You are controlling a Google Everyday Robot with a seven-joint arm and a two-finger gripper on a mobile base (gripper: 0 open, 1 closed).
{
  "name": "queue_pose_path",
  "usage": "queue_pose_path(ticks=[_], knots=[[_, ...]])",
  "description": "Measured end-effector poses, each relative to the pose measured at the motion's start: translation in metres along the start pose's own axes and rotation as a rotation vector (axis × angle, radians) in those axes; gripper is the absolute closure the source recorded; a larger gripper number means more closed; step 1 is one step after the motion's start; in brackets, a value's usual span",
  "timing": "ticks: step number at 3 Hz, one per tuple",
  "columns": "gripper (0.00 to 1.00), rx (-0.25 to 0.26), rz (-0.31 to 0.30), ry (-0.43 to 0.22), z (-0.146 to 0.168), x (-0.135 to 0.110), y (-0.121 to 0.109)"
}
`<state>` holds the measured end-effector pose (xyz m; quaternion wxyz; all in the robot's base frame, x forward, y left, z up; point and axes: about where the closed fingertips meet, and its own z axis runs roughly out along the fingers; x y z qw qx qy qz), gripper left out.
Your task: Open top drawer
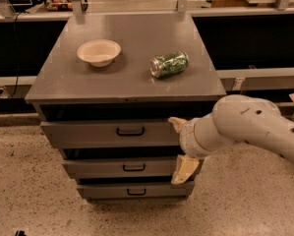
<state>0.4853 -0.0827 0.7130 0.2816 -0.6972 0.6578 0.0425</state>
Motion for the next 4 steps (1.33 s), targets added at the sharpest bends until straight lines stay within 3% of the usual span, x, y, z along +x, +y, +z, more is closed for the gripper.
queue_pose_path(ticks=[2,4], knots=[[0.0,0.054,-0.039,0.042,0.031,0.006,-0.03],[0.0,0.032,-0.028,0.092,0.057,0.033,-0.063]])
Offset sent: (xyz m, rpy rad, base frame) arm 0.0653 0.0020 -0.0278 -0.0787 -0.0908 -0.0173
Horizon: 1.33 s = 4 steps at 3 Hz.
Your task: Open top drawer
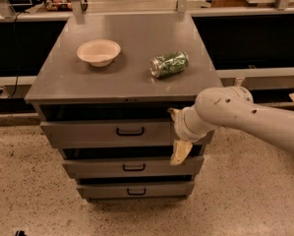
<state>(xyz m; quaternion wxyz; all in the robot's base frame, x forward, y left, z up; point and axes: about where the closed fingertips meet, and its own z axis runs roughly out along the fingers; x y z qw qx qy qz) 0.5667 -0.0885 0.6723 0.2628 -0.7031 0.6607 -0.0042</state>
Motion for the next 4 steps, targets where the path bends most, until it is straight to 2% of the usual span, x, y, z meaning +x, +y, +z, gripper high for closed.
queue_pose_path(ticks=[2,3,4], knots=[[0.26,-0.02,0.016,0.049,0.01,0.018,-0.014],[0.29,-0.048,0.01,0.063,0.007,0.018,-0.002],[0.28,-0.095,0.007,0.051,-0.007,0.016,0.023]])
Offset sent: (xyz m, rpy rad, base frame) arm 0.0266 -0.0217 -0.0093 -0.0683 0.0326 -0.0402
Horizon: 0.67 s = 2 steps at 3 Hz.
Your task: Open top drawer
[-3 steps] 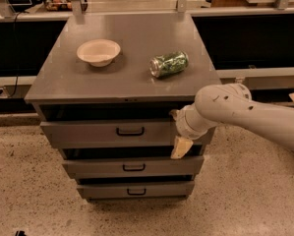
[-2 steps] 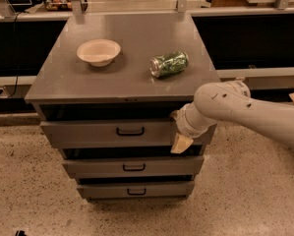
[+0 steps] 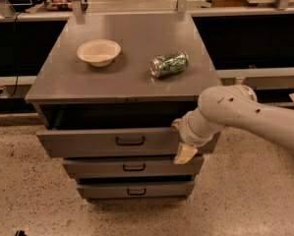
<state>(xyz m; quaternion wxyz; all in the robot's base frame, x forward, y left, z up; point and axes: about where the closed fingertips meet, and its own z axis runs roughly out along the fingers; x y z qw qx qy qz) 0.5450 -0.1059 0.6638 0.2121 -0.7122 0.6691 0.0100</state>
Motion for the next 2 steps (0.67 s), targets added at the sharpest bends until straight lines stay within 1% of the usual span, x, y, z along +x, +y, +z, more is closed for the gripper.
queue_pose_path(ticks=[1,2], knots=[[0.25,-0.043,0.011,-0.04,-0.019,-0.002,0.035],[0.22,-0.069,0.026,-0.115,-0.063,-0.013,0.07]])
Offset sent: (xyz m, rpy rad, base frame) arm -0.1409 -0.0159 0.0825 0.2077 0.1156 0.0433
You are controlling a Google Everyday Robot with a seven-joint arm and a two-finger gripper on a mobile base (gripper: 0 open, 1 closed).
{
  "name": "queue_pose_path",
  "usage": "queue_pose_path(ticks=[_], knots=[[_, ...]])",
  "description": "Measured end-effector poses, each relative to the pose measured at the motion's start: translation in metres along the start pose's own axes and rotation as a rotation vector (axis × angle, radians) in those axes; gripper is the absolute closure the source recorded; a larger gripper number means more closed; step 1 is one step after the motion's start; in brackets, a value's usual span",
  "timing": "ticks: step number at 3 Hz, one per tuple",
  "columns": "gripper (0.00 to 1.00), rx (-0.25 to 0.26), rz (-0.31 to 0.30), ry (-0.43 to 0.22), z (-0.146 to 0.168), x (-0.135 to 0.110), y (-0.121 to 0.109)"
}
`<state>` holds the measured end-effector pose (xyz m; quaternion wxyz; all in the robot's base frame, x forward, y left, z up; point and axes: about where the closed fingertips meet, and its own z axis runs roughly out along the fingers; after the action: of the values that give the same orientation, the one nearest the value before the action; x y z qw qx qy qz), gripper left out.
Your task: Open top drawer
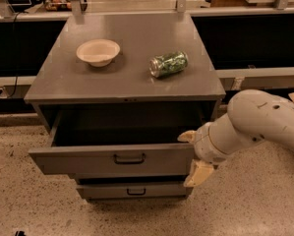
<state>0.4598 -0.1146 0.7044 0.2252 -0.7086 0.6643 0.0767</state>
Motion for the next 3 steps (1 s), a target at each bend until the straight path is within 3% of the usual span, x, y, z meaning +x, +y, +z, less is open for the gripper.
queue_pose_path(ticks=[1,2,3], knots=[[0.21,-0.021,-0.029,-0.062,-0.035,-0.023,0.023],[0.02,0.007,-0.047,-0.092,-0.052,-0.036,0.02],[0.0,0.007,-0.047,-0.092,-0.052,-0.037,0.02]])
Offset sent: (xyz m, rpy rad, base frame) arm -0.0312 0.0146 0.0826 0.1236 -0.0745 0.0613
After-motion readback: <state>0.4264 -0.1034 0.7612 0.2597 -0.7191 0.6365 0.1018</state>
